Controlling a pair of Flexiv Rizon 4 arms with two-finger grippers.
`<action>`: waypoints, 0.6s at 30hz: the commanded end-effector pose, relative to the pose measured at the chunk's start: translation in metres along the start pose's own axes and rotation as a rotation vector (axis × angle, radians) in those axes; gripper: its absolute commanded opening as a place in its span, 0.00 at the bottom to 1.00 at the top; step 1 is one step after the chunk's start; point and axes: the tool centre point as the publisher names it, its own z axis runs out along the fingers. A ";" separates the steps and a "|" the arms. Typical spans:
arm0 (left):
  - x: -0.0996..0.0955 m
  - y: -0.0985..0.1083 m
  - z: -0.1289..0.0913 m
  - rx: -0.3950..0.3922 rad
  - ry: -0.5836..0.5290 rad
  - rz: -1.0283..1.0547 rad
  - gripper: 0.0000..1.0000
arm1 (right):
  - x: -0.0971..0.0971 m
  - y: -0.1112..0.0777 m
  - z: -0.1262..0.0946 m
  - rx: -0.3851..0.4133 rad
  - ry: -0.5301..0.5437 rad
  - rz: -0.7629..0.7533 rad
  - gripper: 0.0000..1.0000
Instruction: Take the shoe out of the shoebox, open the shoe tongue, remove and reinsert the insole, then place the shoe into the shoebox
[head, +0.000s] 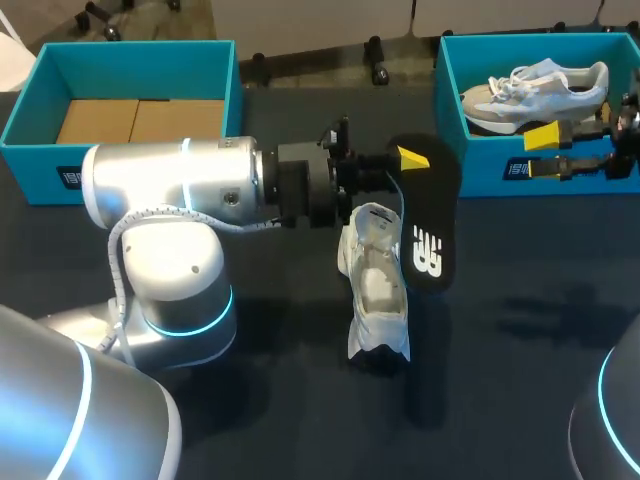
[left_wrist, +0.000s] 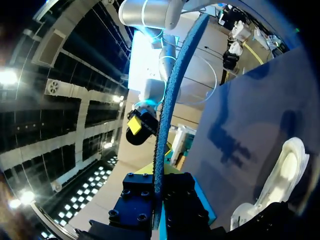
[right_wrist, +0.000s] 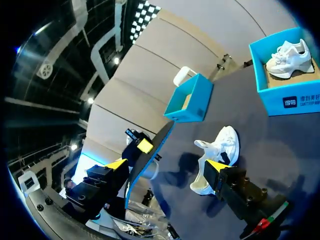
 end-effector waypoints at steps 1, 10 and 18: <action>0.001 -0.004 -0.009 0.009 0.054 -0.046 0.00 | 0.000 0.000 0.001 0.002 -0.002 0.002 1.00; 0.011 -0.014 -0.019 0.026 0.048 -0.172 0.00 | 0.000 0.000 0.001 0.002 -0.002 0.002 1.00; 0.009 -0.020 -0.026 0.028 0.025 -0.259 0.00 | -0.014 -0.008 0.004 -0.052 -0.038 -0.258 1.00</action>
